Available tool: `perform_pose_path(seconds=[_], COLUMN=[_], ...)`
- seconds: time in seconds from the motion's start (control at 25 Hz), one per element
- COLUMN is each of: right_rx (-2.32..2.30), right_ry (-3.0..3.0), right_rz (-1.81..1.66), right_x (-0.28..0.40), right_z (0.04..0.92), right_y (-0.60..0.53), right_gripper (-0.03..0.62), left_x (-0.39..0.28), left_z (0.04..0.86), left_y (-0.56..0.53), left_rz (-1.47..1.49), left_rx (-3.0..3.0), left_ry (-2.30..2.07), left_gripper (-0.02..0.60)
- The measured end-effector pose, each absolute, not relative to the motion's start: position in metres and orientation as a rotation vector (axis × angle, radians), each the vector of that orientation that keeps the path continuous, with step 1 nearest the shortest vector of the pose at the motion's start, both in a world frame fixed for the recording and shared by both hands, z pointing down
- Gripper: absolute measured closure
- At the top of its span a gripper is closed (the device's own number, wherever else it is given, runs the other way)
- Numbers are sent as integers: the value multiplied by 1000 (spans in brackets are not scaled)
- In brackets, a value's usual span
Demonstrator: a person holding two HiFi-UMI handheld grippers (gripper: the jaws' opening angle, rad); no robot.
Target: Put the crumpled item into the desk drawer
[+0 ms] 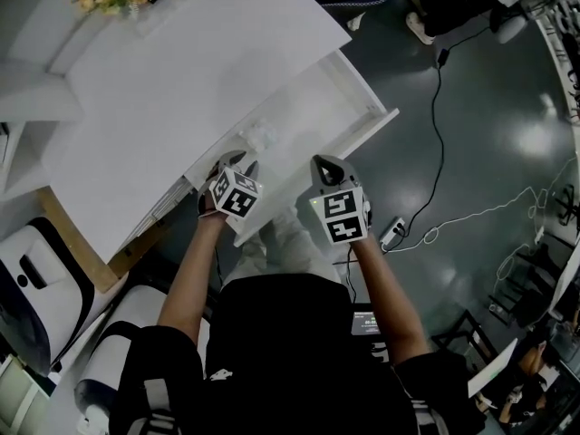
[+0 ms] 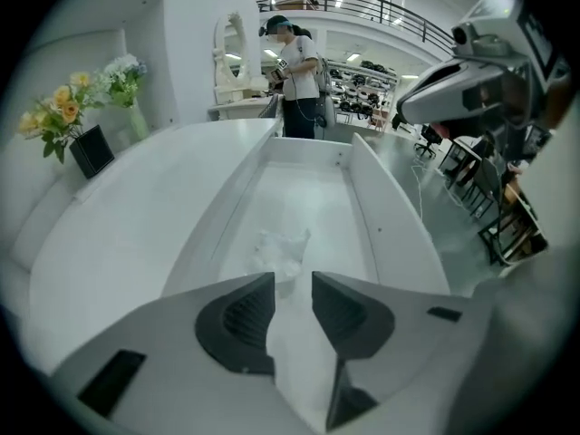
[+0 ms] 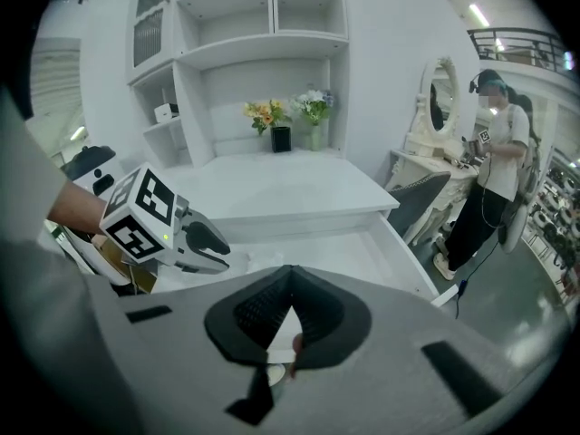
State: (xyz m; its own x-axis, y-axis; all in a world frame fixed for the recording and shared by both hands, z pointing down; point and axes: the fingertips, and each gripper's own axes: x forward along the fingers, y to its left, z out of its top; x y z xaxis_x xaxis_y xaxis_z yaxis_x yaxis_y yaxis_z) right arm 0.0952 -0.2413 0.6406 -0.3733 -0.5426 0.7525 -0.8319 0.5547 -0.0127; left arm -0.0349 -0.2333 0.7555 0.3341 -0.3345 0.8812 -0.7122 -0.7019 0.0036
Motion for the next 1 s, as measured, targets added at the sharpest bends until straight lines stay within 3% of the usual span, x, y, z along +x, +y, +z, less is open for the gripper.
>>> perform_pose_path(seconds=[0.28, 1.0], right_rx=[1166, 1368], right_ry=[-2090, -2107], right_rz=[477, 351], right_x=[83, 70], right_z=[616, 536], right_y=[-239, -217], right_gripper=[600, 600], left_x=[-42, -49], left_z=[716, 605], left_y=[-239, -216], left_rz=[1229, 1028], left_rx=[2247, 2450], left_ry=[-1000, -1066], left_gripper=[550, 574])
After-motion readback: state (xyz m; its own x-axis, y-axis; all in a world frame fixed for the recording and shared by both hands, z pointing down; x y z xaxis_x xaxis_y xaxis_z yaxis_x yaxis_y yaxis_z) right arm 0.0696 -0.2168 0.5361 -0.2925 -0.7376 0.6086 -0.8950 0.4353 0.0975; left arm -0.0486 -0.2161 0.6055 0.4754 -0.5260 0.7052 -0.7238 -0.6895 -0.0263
